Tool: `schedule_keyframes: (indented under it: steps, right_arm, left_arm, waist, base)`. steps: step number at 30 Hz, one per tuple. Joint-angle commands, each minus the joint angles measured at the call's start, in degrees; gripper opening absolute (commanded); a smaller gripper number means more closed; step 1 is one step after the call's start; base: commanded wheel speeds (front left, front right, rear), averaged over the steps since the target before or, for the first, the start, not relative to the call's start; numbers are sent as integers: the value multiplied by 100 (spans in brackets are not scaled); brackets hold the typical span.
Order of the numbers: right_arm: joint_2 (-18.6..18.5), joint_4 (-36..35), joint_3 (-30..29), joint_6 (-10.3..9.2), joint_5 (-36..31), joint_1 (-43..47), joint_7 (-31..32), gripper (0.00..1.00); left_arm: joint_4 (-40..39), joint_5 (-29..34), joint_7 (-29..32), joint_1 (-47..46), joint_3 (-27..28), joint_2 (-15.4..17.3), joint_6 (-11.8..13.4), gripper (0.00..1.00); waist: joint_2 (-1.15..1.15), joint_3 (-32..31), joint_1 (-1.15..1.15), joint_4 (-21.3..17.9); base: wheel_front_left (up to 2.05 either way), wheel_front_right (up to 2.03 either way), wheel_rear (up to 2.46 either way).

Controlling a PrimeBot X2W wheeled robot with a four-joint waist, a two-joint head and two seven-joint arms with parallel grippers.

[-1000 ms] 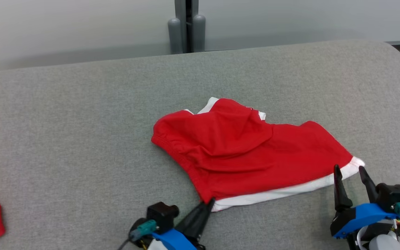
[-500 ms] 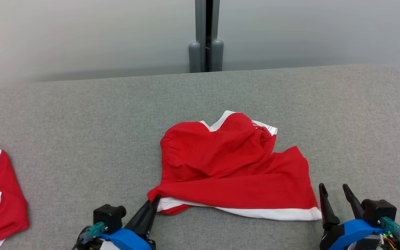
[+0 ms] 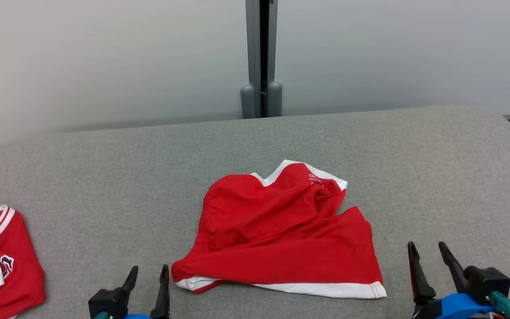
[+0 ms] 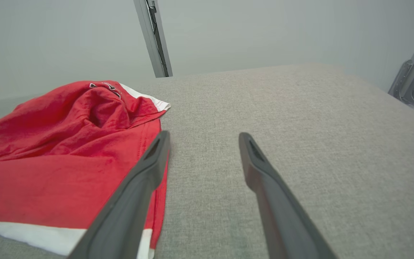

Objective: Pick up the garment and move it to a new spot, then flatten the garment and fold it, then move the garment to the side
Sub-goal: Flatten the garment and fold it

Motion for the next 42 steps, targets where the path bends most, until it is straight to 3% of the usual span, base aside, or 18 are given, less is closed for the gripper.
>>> schedule_keyframes:
  steps: [1,4,8,15,21,33,34,35,36,37,42]
  right_arm:
    - [-14,-180,-22,0,-40,124,-7,100]
    - [-11,-413,28,0,-104,271,-6,100]
    - [-15,-311,235,0,-157,450,-7,100]
    - [-13,-47,392,0,-143,465,-7,100]
    - [-13,621,622,0,-18,263,-7,100]
    - [-14,1381,876,0,141,-38,-5,100]
    - [-13,1481,916,0,155,-50,0,83]
    - [-11,1577,942,0,180,-64,2,42]
    - [-7,1632,955,0,204,-94,7,16]
    - [-6,1669,951,0,228,-114,7,0]
    - [-16,1545,856,0,287,-143,0,0]
  left_arm:
    - [-179,293,-15,140,208,-64,155,100]
    - [-428,760,-15,410,494,-222,261,100]
    - [-539,1264,-15,729,776,-454,163,100]
    - [-514,1607,-15,799,1025,-692,-86,100]
    - [-415,1804,-15,720,1109,-770,-274,100]
    - [-301,1991,-15,663,1150,-850,-455,100]
    - [-293,2001,-15,656,1152,-854,-468,100]
    - [-280,1995,-15,651,1154,-858,-474,100]
    - [-267,1996,-15,640,1156,-859,-487,100]
    - [-261,1997,-15,626,1156,-860,-501,100]
    - [-181,1930,-15,596,1086,-866,-605,100]
  waist:
    - [0,-46,1,-7]
    - [0,-128,1,4]
    - [0,-221,1,27]
    - [0,-197,1,84]
    - [0,-99,1,152]
    - [0,39,1,249]
    - [0,43,1,258]
    - [0,48,1,265]
    - [0,53,1,272]
    - [0,59,1,277]
    - [0,88,1,272]
  base:
    - [0,0,0]
    - [0,0,0]
    - [0,0,0]
    - [0,0,0]
    - [0,0,0]
    - [0,0,0]
    - [0,0,0]
    - [0,0,0]
    - [0,0,0]
    - [0,0,0]
    - [0,0,0]
